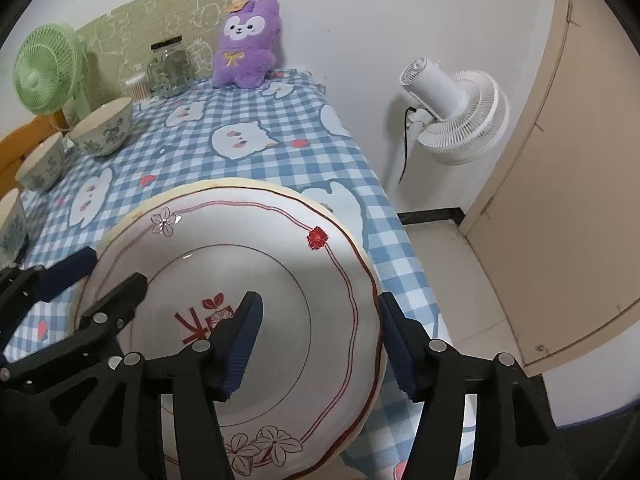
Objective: Organize plates and bowls
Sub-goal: 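Lower the red-rimmed plate onto the flower plate stack with both tools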
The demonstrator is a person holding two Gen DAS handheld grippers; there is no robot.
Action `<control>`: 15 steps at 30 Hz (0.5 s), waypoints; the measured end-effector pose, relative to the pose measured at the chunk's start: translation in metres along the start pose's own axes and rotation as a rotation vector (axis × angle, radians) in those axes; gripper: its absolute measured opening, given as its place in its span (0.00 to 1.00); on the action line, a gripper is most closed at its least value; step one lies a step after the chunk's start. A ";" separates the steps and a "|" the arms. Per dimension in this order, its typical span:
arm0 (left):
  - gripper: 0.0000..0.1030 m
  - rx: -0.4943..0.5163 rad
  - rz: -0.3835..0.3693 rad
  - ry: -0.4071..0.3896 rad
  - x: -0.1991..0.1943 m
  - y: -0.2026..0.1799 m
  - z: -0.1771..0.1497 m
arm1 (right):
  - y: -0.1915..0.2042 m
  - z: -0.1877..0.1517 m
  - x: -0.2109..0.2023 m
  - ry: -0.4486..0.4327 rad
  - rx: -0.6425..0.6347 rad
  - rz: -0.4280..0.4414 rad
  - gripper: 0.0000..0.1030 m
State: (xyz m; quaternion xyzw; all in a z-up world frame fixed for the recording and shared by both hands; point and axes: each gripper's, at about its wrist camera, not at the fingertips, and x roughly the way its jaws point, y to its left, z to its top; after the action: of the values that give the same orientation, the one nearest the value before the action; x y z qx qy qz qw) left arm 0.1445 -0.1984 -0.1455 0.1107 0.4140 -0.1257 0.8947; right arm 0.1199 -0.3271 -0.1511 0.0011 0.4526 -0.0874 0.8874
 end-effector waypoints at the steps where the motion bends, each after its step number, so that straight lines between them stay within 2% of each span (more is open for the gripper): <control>1: 0.50 -0.009 0.004 0.002 0.000 0.002 -0.001 | 0.000 0.000 0.000 0.000 0.005 0.004 0.64; 8: 0.53 -0.055 0.013 0.021 0.000 0.017 -0.004 | 0.005 0.001 0.002 0.002 0.019 0.015 0.76; 15: 0.58 -0.073 0.002 0.009 -0.007 0.022 -0.006 | 0.005 0.001 -0.001 0.014 0.044 0.043 0.78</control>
State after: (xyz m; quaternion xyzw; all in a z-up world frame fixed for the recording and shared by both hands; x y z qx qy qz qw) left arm 0.1426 -0.1744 -0.1415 0.0789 0.4222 -0.1092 0.8964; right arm 0.1214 -0.3222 -0.1502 0.0308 0.4565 -0.0779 0.8858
